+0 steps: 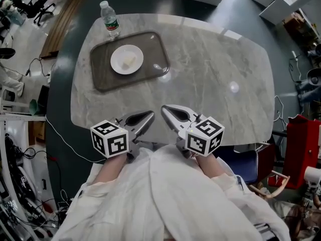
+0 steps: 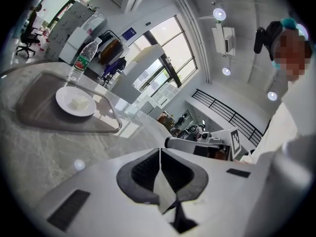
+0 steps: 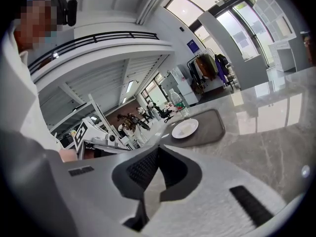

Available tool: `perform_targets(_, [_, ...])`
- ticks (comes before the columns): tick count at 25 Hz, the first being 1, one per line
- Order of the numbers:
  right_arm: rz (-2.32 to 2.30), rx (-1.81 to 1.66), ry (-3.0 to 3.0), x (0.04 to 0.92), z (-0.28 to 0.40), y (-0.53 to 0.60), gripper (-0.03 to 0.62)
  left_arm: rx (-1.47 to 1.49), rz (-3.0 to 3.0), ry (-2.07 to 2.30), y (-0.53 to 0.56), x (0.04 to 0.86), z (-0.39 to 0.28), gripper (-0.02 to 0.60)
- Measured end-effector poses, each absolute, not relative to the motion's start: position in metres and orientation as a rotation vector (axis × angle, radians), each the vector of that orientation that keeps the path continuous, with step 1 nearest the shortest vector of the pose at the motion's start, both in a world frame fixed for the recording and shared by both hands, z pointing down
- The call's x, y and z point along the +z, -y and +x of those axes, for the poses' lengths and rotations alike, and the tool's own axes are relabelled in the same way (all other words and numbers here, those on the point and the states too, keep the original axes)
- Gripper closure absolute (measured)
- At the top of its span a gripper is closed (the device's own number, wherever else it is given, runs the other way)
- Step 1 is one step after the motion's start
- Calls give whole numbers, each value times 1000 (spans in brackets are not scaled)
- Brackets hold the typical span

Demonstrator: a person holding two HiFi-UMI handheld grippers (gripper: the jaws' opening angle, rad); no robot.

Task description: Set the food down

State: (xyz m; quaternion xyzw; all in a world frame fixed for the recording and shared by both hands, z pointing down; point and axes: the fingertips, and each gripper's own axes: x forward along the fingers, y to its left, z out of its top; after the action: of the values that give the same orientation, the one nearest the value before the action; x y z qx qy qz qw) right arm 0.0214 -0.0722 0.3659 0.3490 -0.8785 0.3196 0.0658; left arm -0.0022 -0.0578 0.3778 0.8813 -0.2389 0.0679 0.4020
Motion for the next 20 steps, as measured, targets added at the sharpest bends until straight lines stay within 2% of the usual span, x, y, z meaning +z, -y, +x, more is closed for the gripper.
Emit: perform_targets(20, [1042, 951, 2633, 364, 24, 74, 592, 158, 2228, 577, 60, 372, 5, 558])
